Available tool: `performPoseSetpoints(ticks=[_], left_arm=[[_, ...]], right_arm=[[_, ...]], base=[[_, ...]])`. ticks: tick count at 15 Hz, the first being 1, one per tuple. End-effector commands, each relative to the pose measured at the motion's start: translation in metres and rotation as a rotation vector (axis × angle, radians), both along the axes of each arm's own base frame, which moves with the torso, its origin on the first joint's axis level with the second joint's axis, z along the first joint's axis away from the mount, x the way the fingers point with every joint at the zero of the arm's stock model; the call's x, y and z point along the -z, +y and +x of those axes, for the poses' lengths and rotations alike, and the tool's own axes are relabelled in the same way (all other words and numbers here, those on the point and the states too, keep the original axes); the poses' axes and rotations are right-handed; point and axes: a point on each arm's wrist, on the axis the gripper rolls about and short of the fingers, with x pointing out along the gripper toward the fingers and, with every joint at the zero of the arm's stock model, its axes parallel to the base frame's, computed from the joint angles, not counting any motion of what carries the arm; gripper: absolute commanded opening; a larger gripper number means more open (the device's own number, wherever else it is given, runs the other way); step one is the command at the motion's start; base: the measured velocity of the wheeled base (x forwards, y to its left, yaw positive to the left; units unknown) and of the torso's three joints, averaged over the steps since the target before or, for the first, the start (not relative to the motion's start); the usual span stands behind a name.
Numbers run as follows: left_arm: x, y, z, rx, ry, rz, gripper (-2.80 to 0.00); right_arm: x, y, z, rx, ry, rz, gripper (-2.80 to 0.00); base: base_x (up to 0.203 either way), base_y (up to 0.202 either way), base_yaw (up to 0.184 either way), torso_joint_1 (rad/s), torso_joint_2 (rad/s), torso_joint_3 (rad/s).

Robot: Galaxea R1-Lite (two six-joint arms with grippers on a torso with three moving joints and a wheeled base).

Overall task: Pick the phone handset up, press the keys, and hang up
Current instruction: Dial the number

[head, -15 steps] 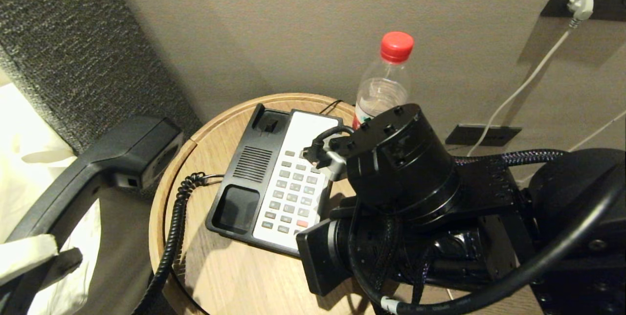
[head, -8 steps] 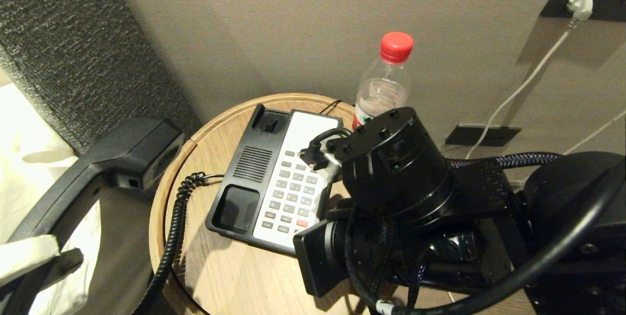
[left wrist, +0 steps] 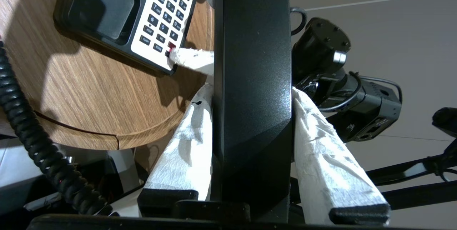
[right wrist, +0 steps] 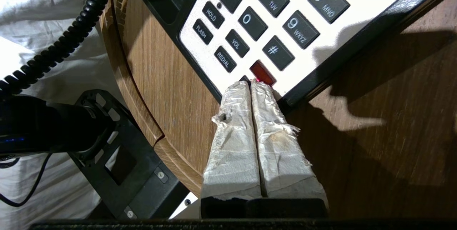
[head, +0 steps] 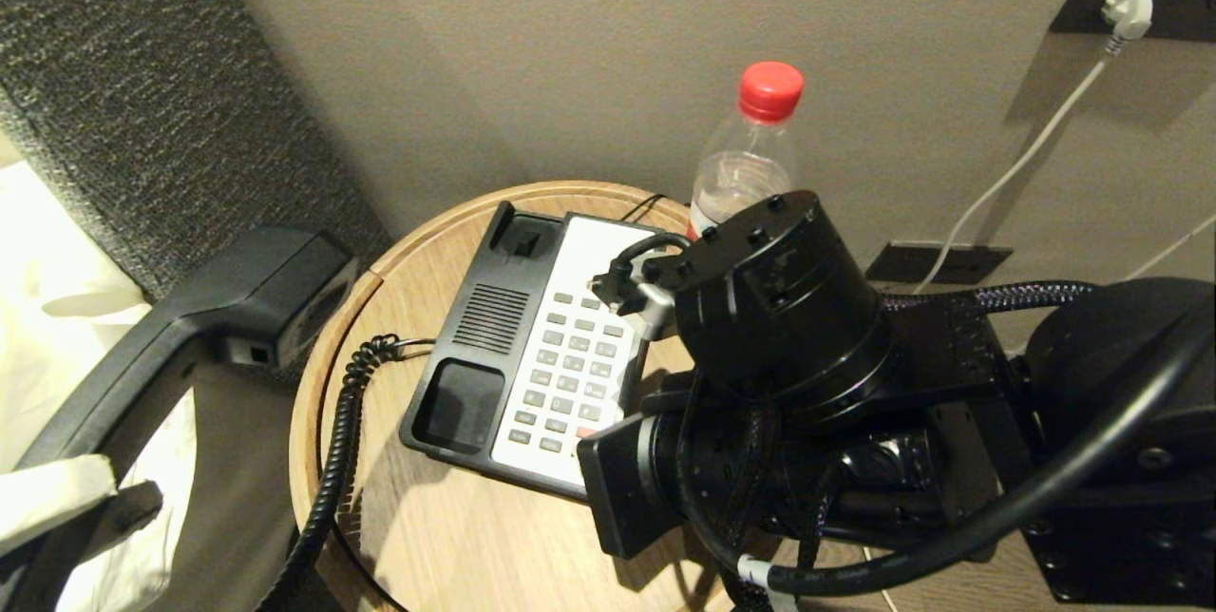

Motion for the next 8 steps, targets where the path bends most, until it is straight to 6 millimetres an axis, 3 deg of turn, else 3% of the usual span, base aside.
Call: performPoseSetpoints(ticks=[1, 3, 8], left_arm=[[0.003, 0.000, 0.000, 0.001, 0.010, 0.000, -2.80], [0.003, 0.000, 0.000, 0.001, 0.013, 0.002, -2.80], [0.005, -0.002, 0.002, 0.005, 0.001, 0.025, -2.80]], right_arm=[[-0.011, -0.005, -0.005, -0.005, -0.014, 0.032, -2.80], [-0.034, -0.020, -0.016, -0.007, -0.048, 0.094, -2.80], [-0.049, -0.038, -0.026, 0.000, -0.074, 0.129, -2.80]], base=[[0.000, 0.000, 0.000, 0.000, 0.00, 0.000], [0.000, 0.000, 0.000, 0.000, 0.00, 0.000], [0.000, 0.000, 0.000, 0.000, 0.00, 0.000]])
